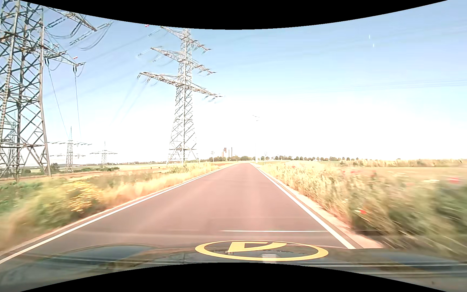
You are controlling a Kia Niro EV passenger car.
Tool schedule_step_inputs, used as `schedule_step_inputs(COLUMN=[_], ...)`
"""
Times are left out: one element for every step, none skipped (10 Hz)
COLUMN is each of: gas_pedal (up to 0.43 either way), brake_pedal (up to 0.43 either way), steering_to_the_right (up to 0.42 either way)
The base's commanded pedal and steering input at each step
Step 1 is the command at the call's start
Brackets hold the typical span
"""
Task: Follow the waypoints while adhering to traffic rules and regulations
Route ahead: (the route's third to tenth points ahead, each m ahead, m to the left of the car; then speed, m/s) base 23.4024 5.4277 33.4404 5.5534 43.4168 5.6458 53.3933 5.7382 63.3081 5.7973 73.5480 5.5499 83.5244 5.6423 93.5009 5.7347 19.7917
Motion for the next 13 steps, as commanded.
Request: schedule_step_inputs(gas_pedal=[0.24, 0.24, 0.248, 0.248, 0.248, 0.248, 0.248, 0.248, 0.248, 0.248, 0.248, 0.248, 0.26], brake_pedal=[0.0, 0.0, 0.0, 0.0, 0.0, 0.0, 0.0, 0.0, 0.0, 0.0, 0.0, 0.0, 0.0], steering_to_the_right=[-0.002, -0.001, -0.002, -0.002, -0.002, -0.002, -0.002, -0.002, -0.002, -0.002, -0.002, -0.002, -0.002])
